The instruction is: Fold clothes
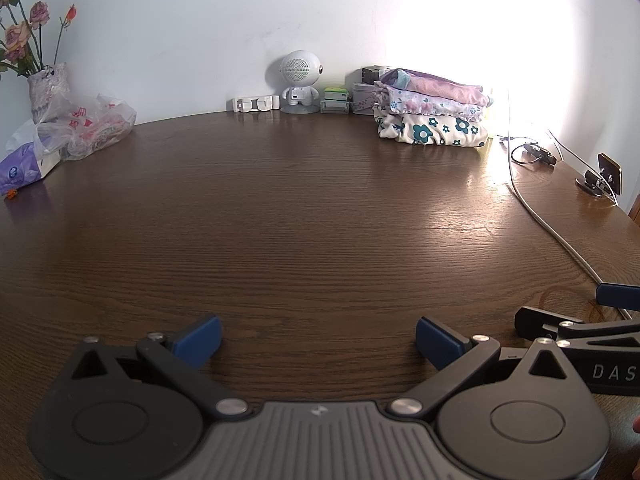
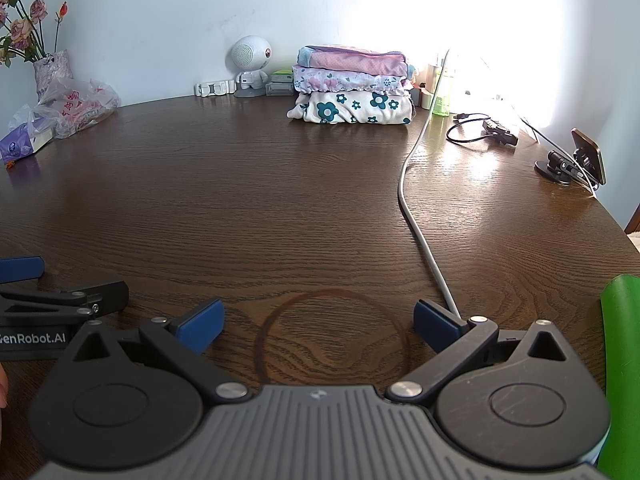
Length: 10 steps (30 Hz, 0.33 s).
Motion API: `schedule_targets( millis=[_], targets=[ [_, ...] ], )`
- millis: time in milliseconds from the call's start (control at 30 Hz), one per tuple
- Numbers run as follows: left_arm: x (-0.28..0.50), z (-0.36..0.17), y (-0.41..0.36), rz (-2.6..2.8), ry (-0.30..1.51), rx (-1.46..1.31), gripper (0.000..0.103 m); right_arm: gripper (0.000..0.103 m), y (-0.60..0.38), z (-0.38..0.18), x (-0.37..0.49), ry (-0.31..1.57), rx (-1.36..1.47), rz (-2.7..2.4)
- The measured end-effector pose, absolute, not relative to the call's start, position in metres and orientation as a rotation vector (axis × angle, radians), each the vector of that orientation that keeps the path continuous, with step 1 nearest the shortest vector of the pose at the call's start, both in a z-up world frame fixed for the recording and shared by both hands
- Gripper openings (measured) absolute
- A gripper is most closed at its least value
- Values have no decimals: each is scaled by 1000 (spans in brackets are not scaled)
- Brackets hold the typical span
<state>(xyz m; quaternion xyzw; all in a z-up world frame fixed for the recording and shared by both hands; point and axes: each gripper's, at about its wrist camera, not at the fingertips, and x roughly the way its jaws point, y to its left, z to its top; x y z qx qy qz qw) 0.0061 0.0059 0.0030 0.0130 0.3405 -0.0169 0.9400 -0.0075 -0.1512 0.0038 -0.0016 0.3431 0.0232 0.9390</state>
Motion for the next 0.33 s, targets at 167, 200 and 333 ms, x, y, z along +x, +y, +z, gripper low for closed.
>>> schedule_targets(
  millis=[167,200,333],
  targets=[
    [6,3,6,-35,695,26,103,102,-151,4,-7,701,-3,47],
    [6,3,6,-35,695,27,103,102,-151,4,-7,700,-3,47],
    [6,3,6,-36,695,27,103,102,-151,4,-7,700,-1,42]
  ],
)
